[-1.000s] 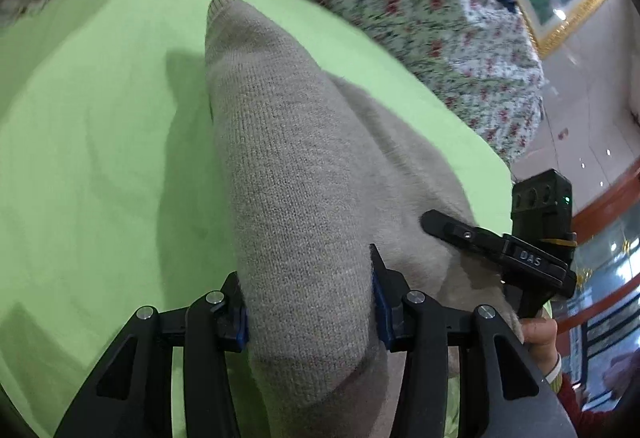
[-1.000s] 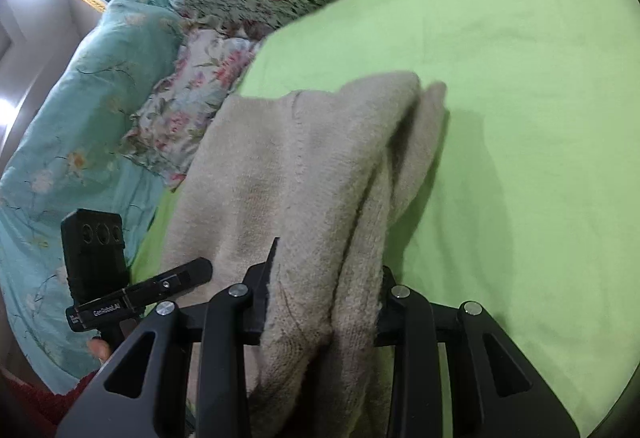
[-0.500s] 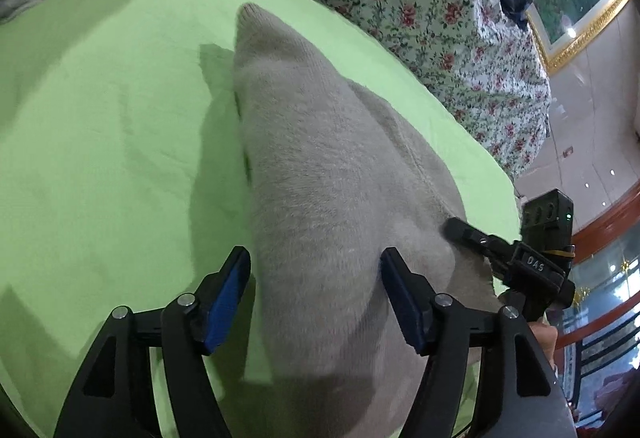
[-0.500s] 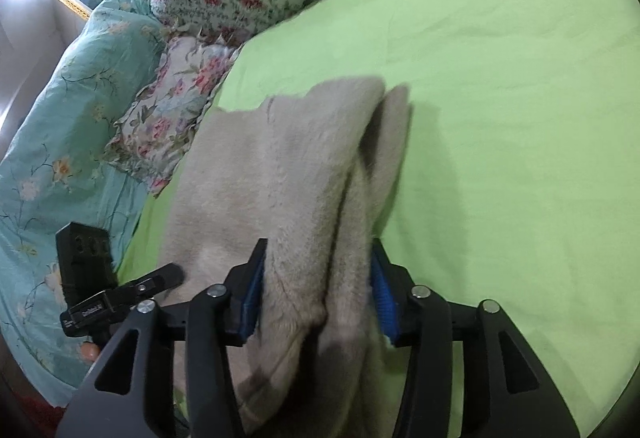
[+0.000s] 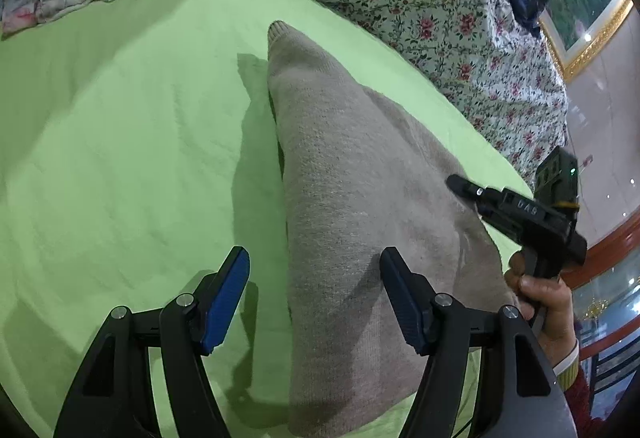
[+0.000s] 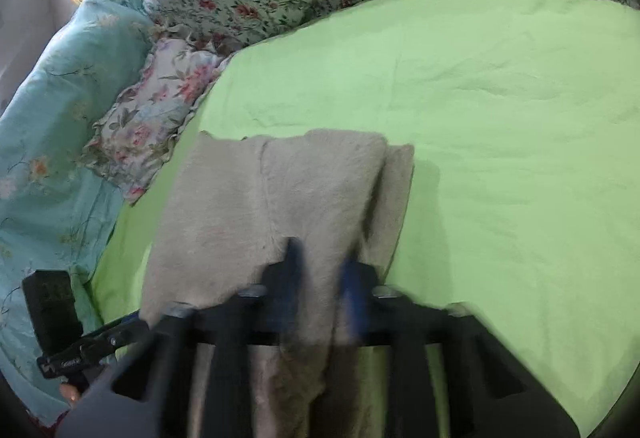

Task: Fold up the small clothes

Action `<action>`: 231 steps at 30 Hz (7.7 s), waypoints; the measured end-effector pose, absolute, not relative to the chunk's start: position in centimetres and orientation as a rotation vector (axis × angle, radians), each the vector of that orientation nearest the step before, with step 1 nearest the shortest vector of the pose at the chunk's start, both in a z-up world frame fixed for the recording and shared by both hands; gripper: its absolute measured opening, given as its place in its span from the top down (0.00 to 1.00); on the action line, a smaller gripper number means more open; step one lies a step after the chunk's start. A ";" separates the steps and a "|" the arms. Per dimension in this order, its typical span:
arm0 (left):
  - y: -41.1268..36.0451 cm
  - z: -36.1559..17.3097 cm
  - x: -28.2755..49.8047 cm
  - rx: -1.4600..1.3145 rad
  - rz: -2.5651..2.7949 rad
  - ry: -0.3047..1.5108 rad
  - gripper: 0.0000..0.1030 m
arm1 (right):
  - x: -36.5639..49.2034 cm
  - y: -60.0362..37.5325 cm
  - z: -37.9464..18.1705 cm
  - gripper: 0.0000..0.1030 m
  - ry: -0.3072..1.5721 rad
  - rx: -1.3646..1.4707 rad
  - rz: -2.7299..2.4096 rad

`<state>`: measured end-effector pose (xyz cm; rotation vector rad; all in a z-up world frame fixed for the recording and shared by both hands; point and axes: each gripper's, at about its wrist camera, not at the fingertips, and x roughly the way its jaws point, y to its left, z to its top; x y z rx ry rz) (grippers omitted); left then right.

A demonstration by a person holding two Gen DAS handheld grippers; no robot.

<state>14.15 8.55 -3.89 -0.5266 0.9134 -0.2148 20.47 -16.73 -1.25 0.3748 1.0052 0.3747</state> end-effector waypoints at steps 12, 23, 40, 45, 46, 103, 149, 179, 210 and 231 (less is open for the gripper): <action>5.3 -5.5 14.1 -0.417 -0.253 0.990 0.33 | 18.7 -19.6 -2.2 0.90 0.988 0.442 0.287; 7.8 -1.2 10.0 -0.435 -0.271 0.863 0.35 | 11.1 -16.1 3.9 0.90 0.896 0.340 0.387; 3.6 -4.7 10.6 -0.350 -0.449 0.894 0.38 | 11.8 -17.4 -2.6 0.94 0.968 0.414 0.320; 4.6 -3.6 9.5 -0.350 -0.452 0.887 0.38 | 8.8 -16.8 -0.6 0.91 0.928 0.358 0.357; 4.6 -3.5 9.1 -0.353 -0.456 0.886 0.38 | 8.1 -16.7 -0.4 0.91 0.924 0.348 0.370; 4.9 -3.4 0.5 -0.142 -0.199 0.913 0.22 | -5.0 -15.8 -1.8 0.65 0.991 0.318 0.253; 6.0 0.5 6.3 -0.122 -0.113 0.832 0.01 | 3.2 -16.3 3.2 0.24 0.852 0.295 0.288; 8.0 -3.4 21.7 -0.179 -0.008 0.928 0.00 | 22.1 -18.0 -4.0 0.91 0.940 0.413 0.251; 5.2 -2.0 7.3 0.020 -0.004 0.966 0.01 | 2.2 -14.6 2.3 0.13 0.903 0.182 0.257; 4.0 -1.2 3.2 0.079 -0.023 0.935 0.01 | -2.2 -13.0 1.4 0.02 0.923 0.081 0.240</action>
